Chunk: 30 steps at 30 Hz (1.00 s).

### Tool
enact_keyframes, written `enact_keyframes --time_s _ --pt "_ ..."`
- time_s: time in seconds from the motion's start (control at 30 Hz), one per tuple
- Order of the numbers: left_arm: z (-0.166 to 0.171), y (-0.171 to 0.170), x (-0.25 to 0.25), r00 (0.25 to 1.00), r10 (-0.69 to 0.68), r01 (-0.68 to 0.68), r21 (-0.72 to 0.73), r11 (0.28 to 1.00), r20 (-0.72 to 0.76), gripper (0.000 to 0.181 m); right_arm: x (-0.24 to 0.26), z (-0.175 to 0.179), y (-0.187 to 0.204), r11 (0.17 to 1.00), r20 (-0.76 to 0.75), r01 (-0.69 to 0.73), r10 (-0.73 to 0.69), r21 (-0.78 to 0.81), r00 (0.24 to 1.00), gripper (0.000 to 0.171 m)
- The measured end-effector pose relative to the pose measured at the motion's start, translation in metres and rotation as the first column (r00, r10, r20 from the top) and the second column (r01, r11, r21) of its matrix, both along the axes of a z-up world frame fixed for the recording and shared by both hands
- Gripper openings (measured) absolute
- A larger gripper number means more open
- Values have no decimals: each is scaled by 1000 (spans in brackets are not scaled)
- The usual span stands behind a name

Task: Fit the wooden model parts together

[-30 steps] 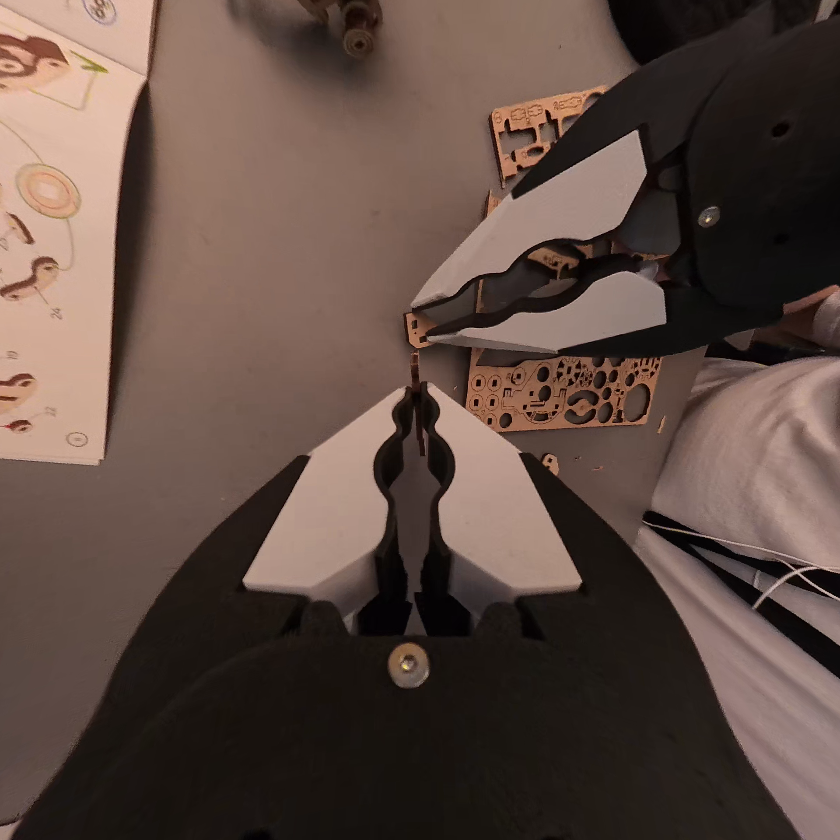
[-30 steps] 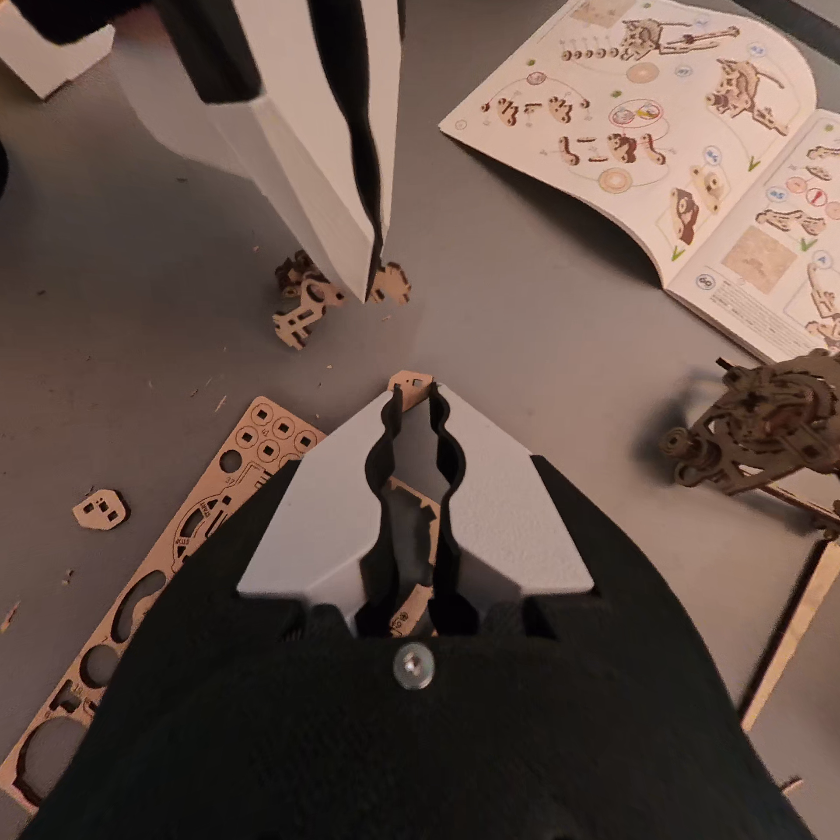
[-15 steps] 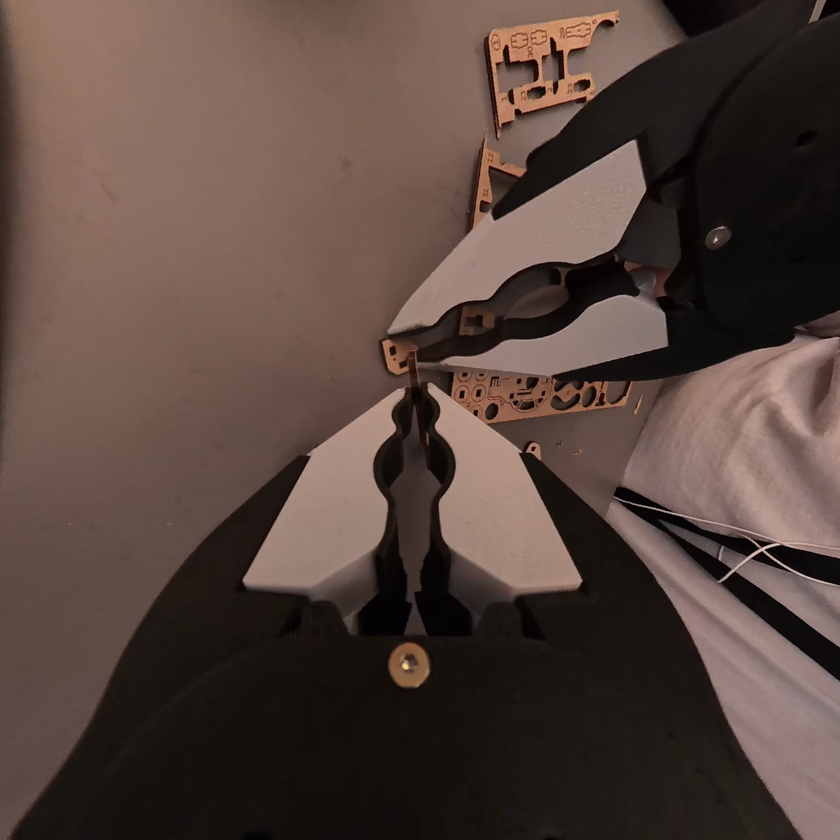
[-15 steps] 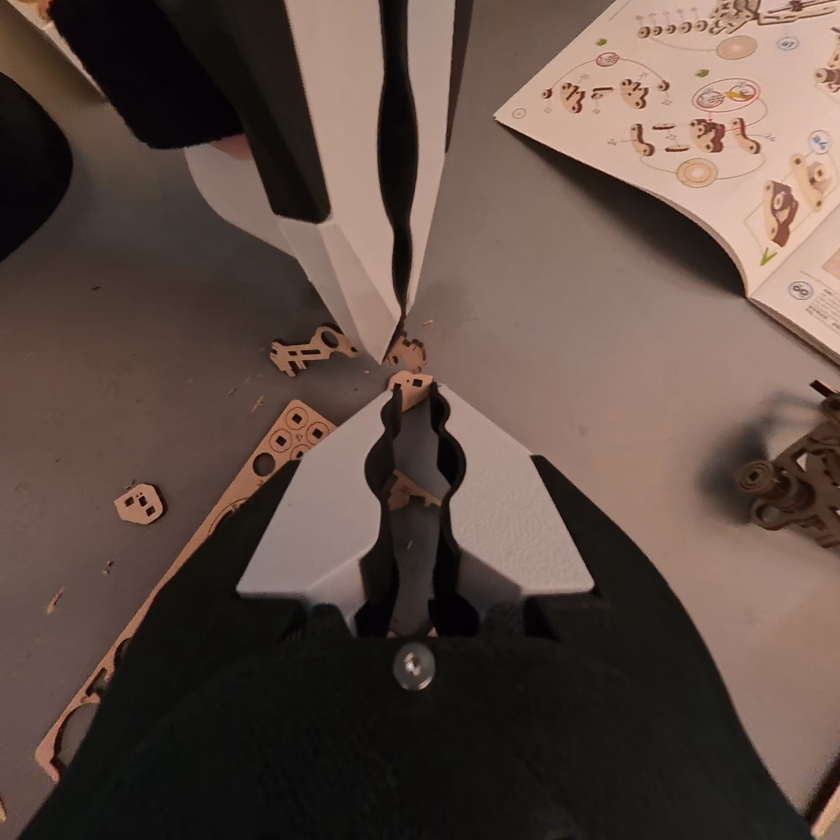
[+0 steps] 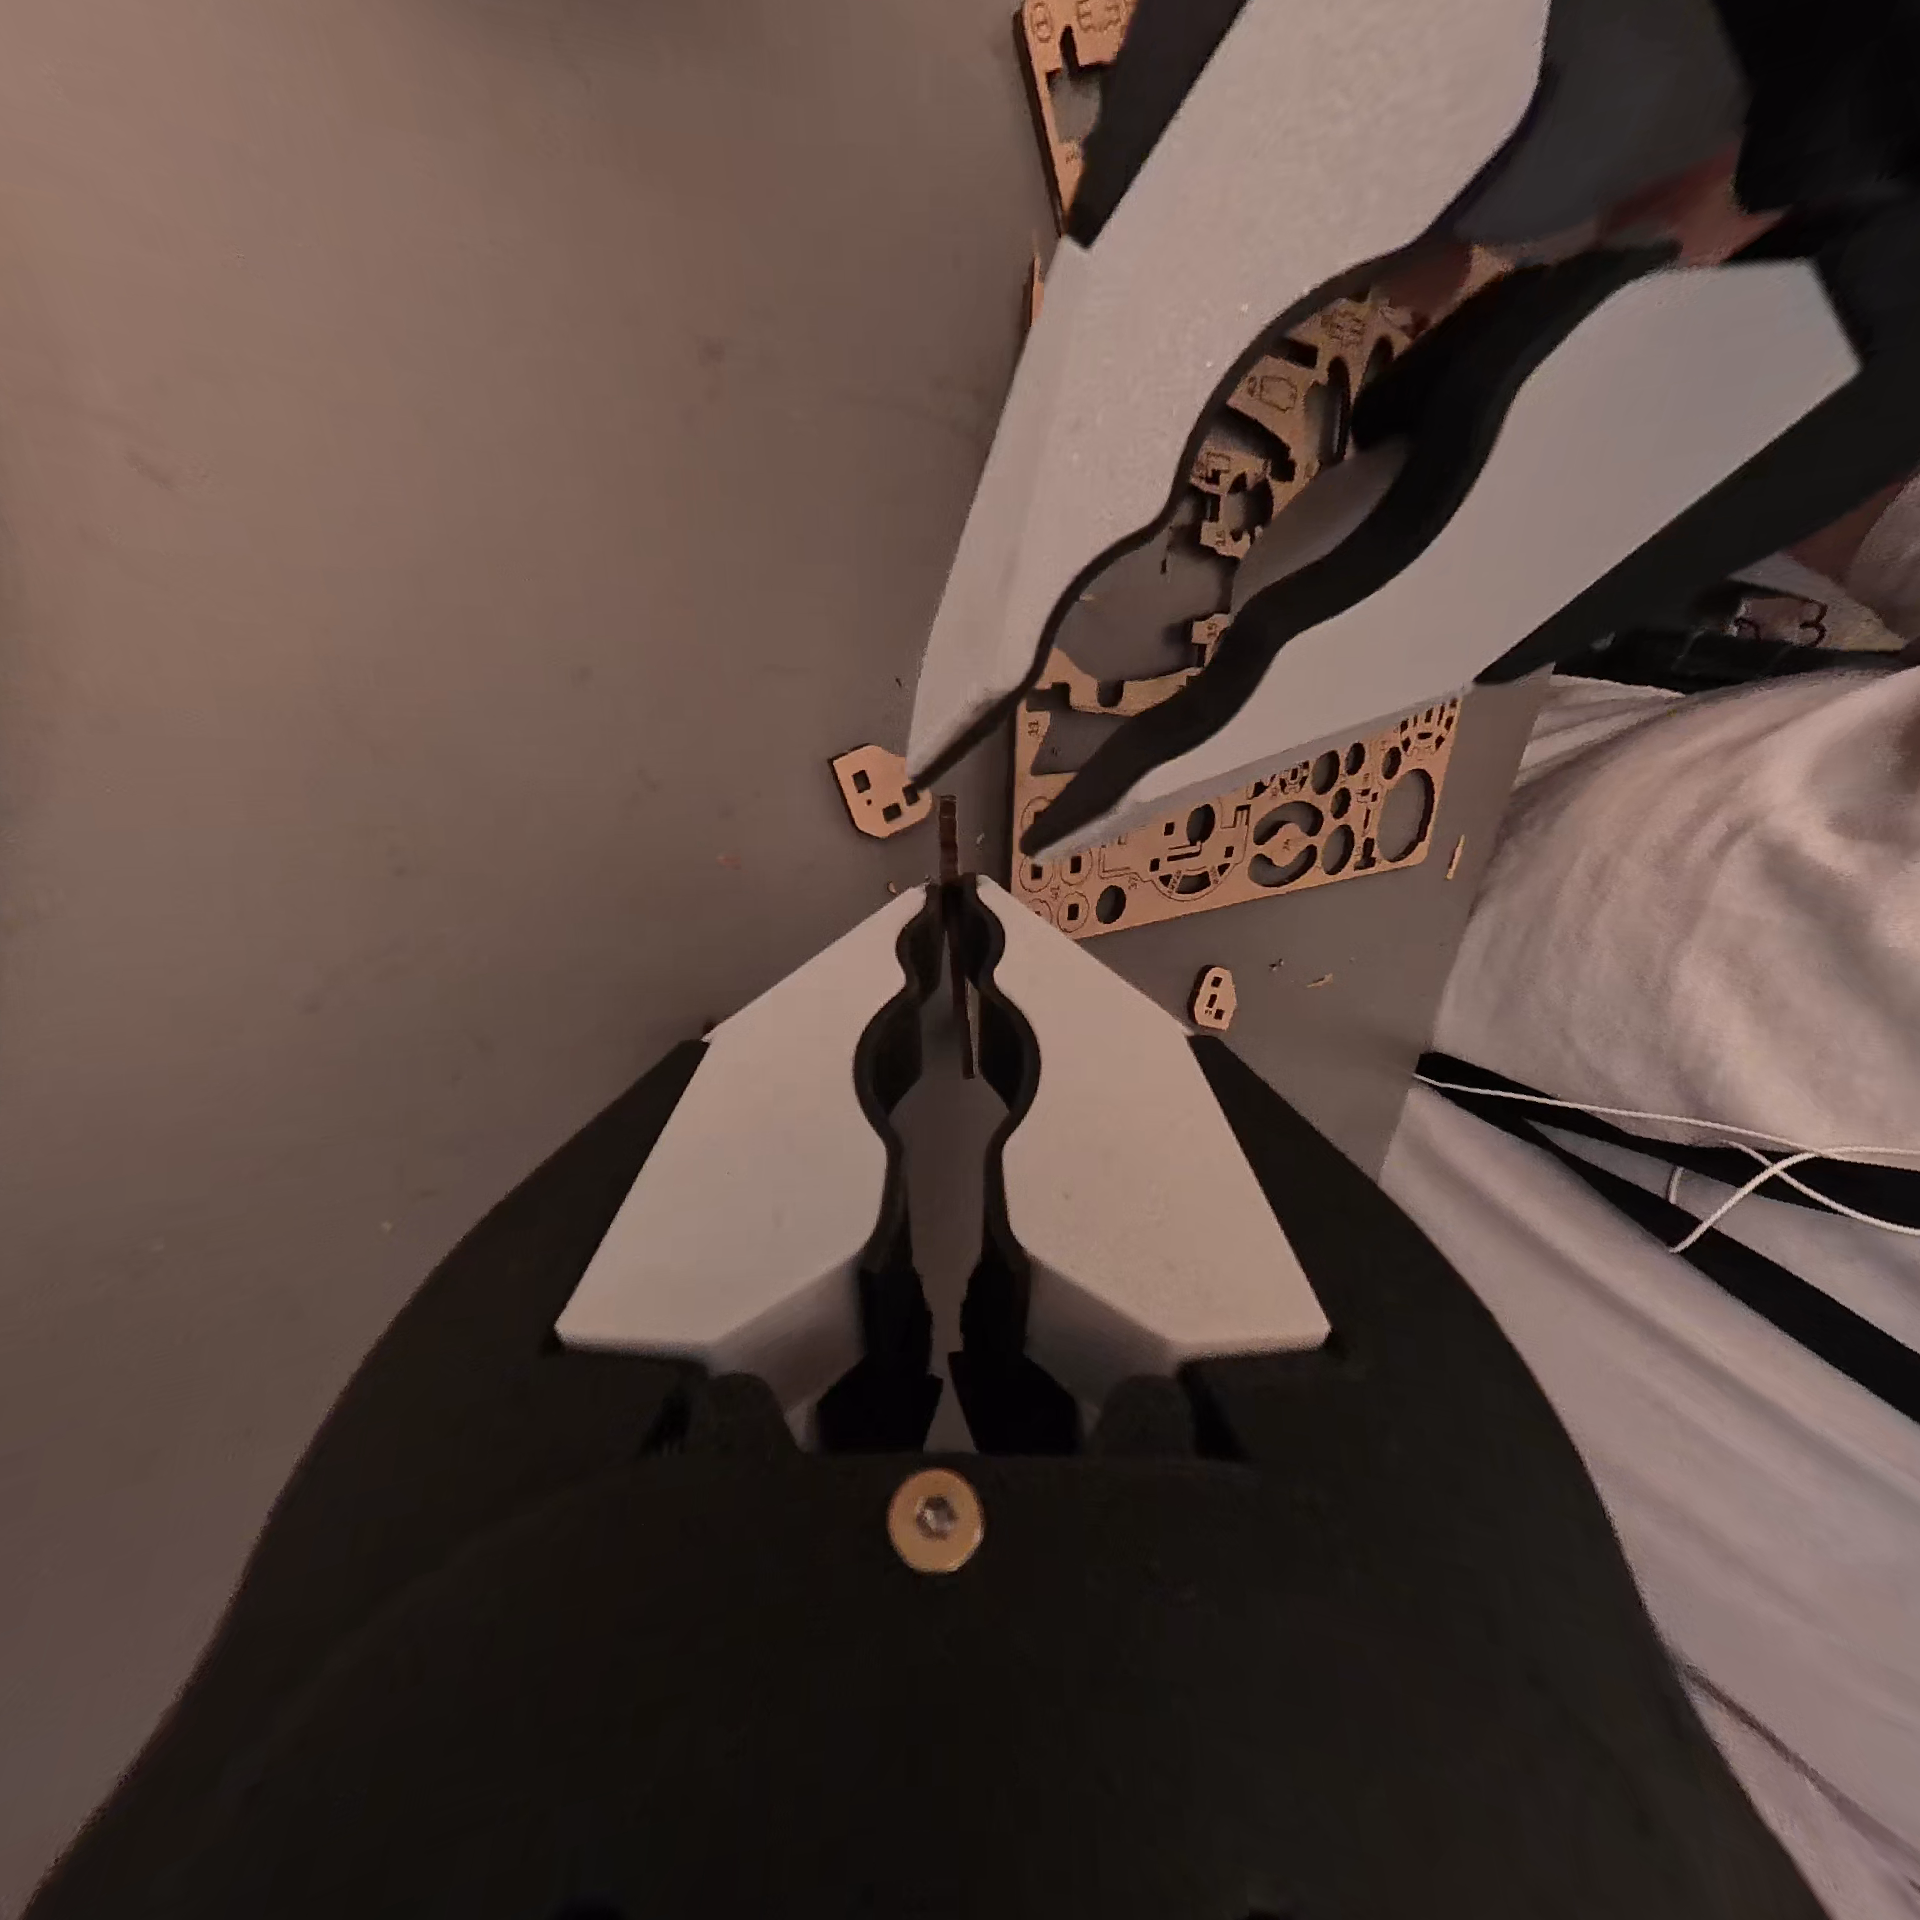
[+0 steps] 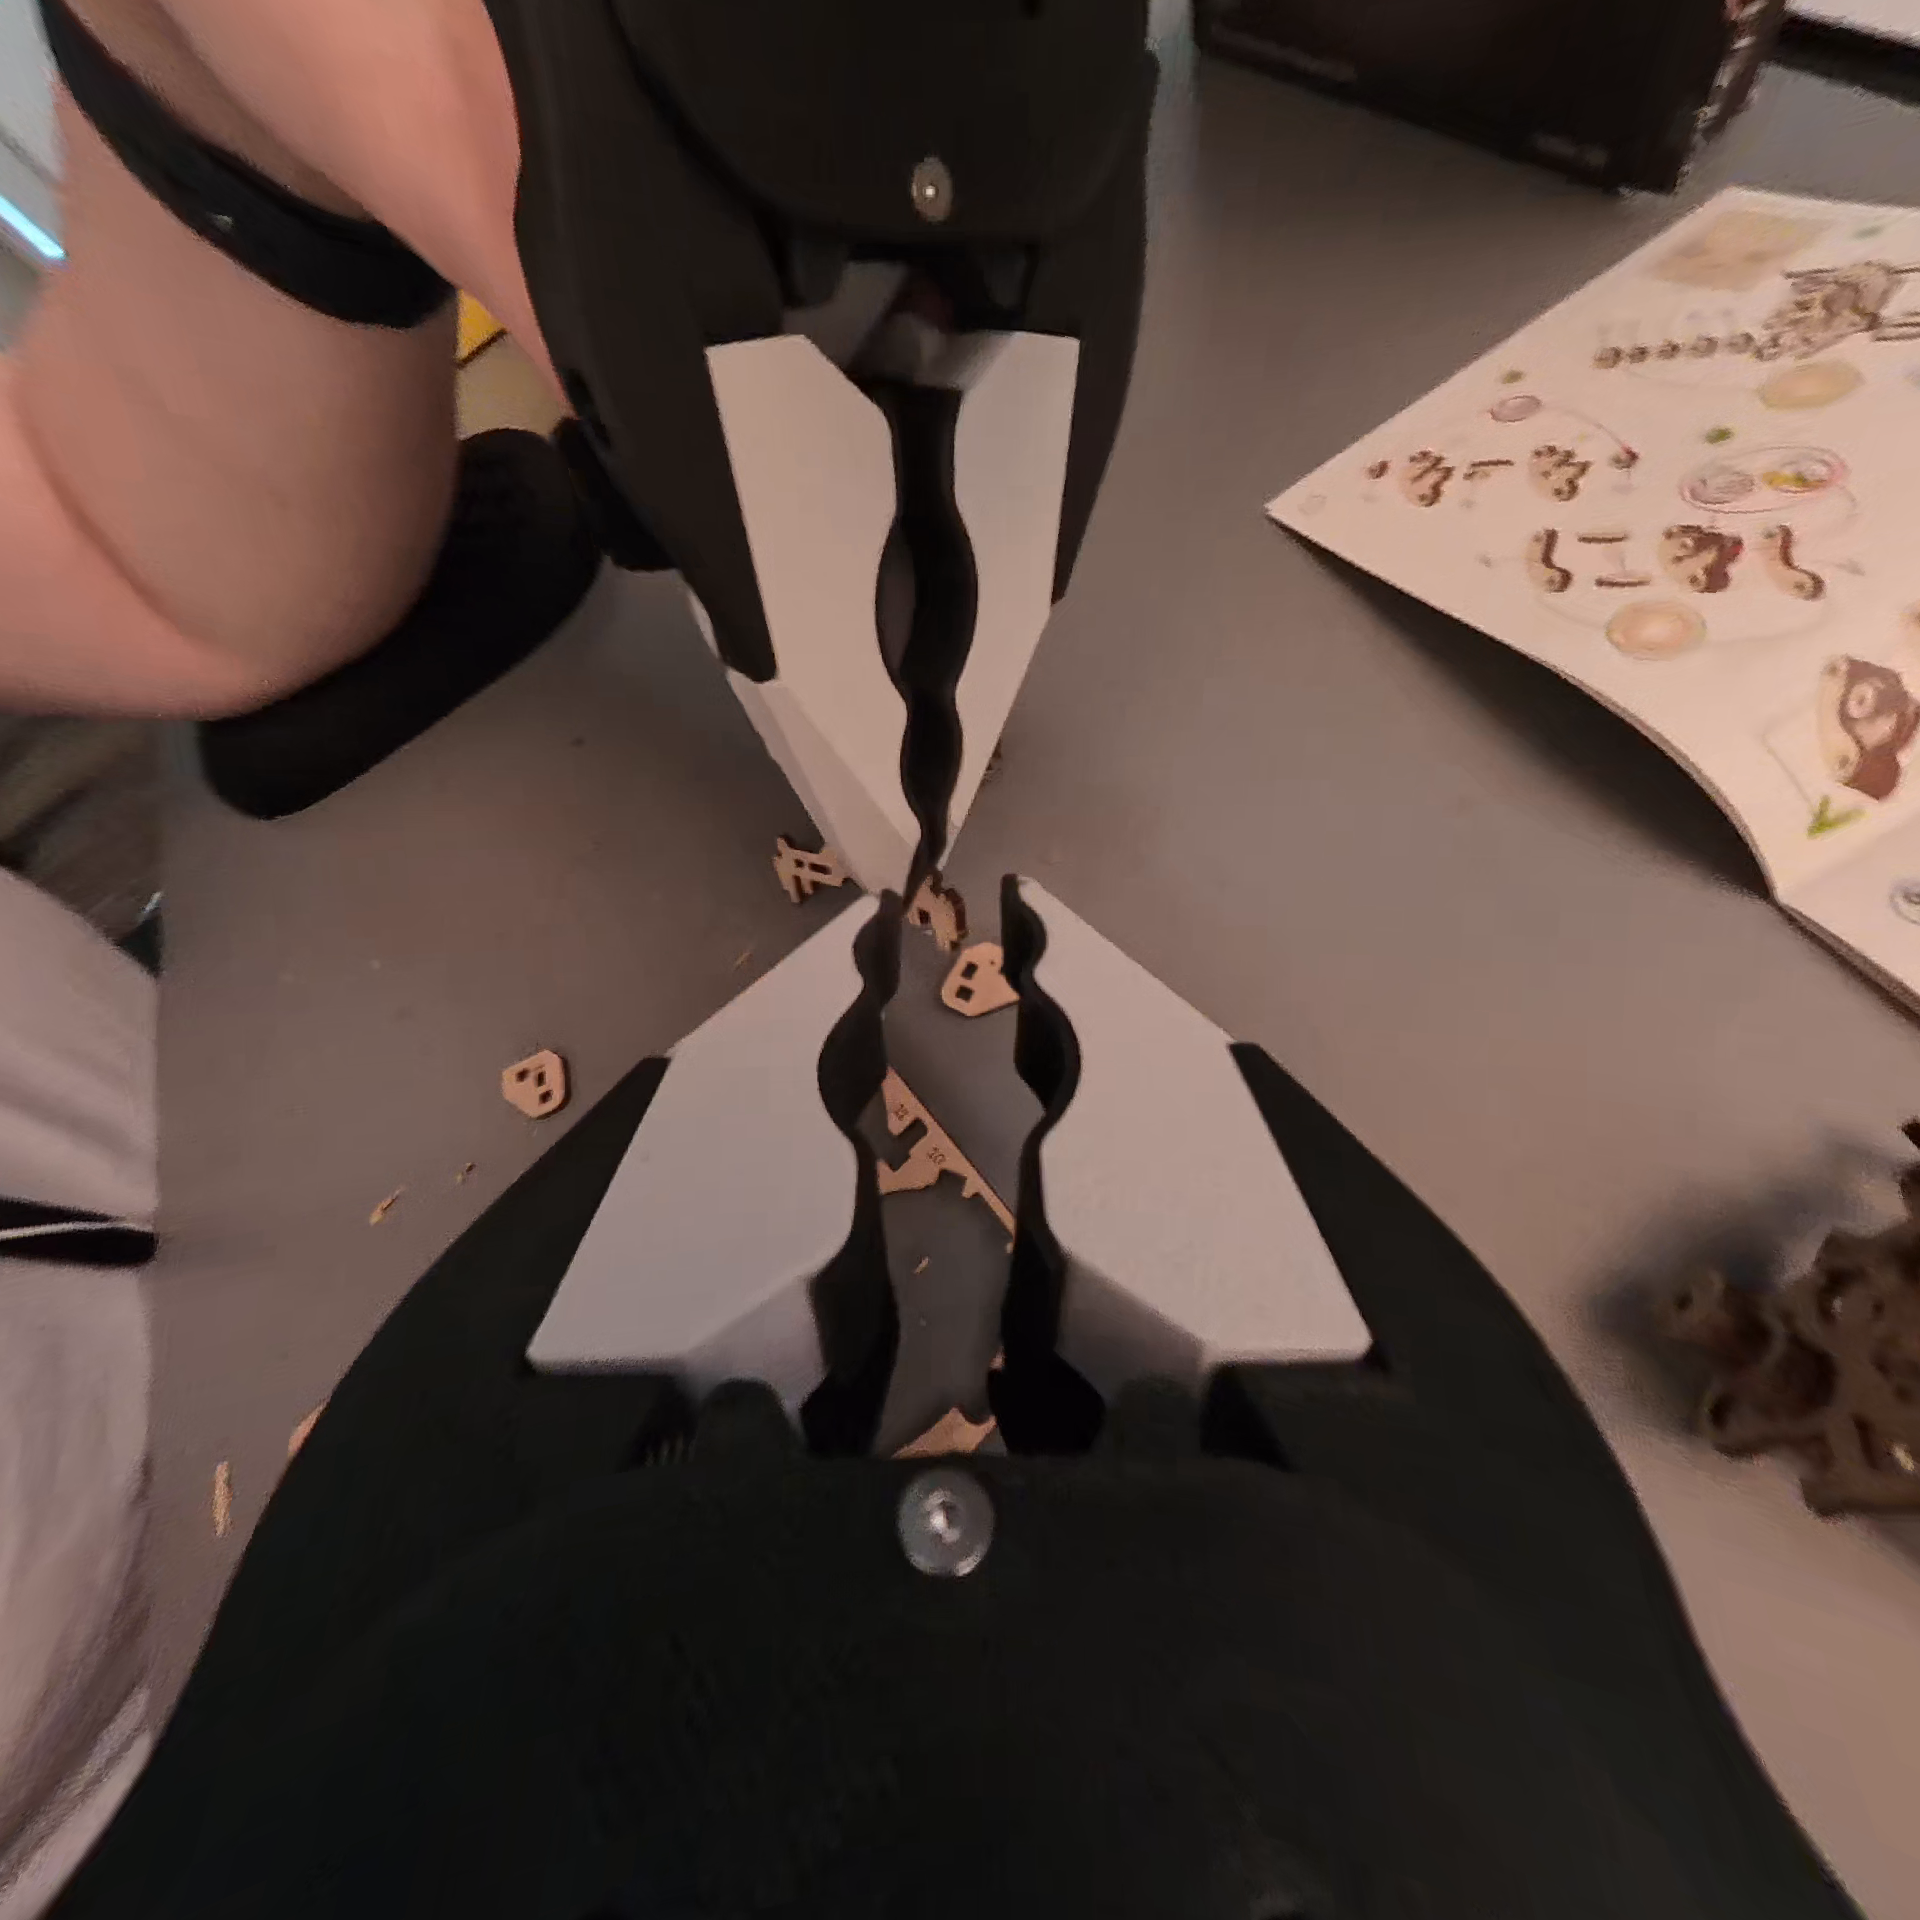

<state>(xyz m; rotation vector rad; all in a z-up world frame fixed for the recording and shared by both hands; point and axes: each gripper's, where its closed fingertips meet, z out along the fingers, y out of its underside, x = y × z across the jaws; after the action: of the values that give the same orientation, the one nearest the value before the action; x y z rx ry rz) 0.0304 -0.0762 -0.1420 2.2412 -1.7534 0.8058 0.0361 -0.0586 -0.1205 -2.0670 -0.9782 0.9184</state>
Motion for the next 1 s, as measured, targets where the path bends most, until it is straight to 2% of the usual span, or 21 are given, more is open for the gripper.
enact_keyframes --time_s 0.23,0.33,0.4,0.67,0.73,0.83,1.0 --pt "1 2 0 999 -37 36 34 999 18 0 2 -8 3 974 100 -207 217 -97 971 19" --pt "2 1 -1 999 -48 47 33 998 24 0 -6 -9 1 954 46 -248 259 -169 965 17" --pt "2 1 0 998 -56 55 32 998 31 0 -10 -9 -3 938 -5 -279 284 -206 959 4" --pt "-1 2 -1 998 -49 49 3 999 31 4 -7 -14 -7 893 -113 -259 234 -368 966 1" --pt "-2 6 -4 999 -45 44 12 999 16 12 -7 -16 -7 880 -126 -252 219 -403 967 1" --pt "-2 9 -8 998 -53 53 19 998 16 13 -5 -17 -9 872 -125 -267 236 -412 964 1" --pt "2 3 -5 997 -55 59 -65 996 59 15 -1 -13 -3 892 -129 -264 233 -366 964 1"
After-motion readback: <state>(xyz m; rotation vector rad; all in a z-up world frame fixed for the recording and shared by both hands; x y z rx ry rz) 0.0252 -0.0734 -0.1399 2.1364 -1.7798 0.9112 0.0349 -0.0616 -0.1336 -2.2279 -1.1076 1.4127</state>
